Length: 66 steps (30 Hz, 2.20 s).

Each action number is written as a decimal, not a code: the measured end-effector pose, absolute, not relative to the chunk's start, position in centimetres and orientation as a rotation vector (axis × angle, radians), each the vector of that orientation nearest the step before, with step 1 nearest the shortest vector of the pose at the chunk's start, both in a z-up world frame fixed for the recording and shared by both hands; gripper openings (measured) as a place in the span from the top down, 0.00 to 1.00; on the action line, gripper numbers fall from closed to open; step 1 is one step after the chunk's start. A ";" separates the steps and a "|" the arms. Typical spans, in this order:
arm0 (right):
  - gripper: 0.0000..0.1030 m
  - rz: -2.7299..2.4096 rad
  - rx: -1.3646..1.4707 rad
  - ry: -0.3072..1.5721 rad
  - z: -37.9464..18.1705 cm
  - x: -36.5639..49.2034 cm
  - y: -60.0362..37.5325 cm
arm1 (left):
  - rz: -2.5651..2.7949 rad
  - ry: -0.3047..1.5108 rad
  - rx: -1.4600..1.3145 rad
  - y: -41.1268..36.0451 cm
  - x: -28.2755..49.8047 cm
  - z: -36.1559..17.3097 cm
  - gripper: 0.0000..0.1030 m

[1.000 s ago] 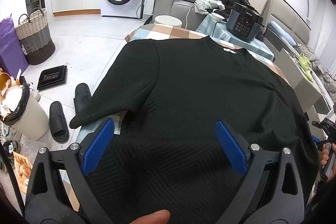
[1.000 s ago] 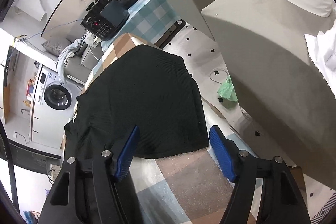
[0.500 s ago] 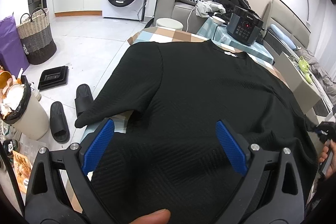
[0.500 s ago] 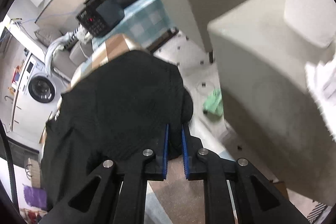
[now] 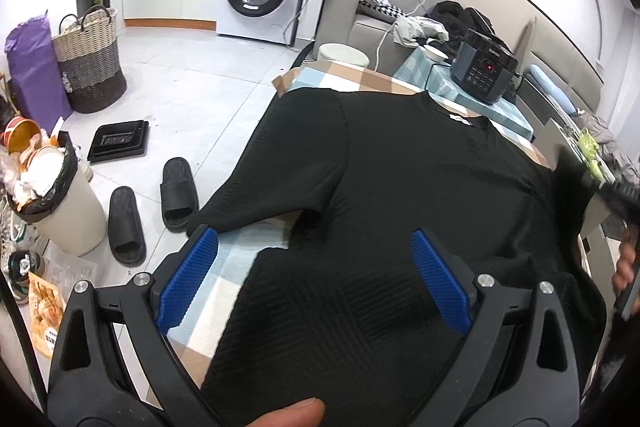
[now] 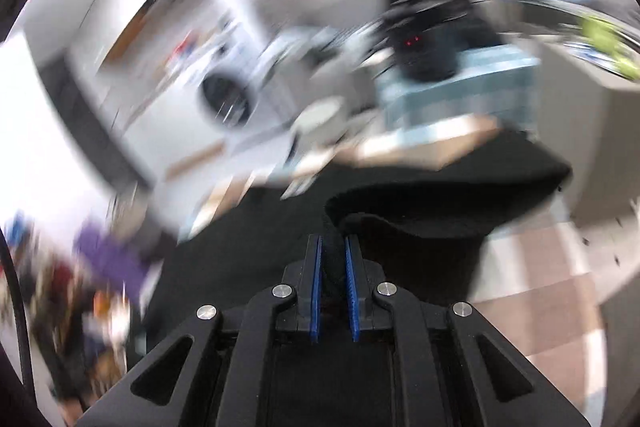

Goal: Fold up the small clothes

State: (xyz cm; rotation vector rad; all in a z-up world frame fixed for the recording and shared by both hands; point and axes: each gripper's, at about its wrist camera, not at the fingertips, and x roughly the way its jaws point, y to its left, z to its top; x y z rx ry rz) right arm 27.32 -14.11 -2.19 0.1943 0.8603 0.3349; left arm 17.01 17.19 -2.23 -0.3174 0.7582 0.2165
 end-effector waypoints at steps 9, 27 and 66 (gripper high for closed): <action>0.66 0.144 0.191 0.989 -6.3 24.9 -18.0 | 0.218 0.763 -0.324 17.4 16.0 -2.3 0.06; 0.96 0.017 0.286 1.074 -10.3 26.8 -22.6 | 0.406 0.793 -0.495 23.5 15.6 -4.1 0.07; 0.57 0.204 0.516 0.921 -6.7 14.7 -21.0 | 0.141 0.664 -0.293 15.2 32.9 0.1 0.86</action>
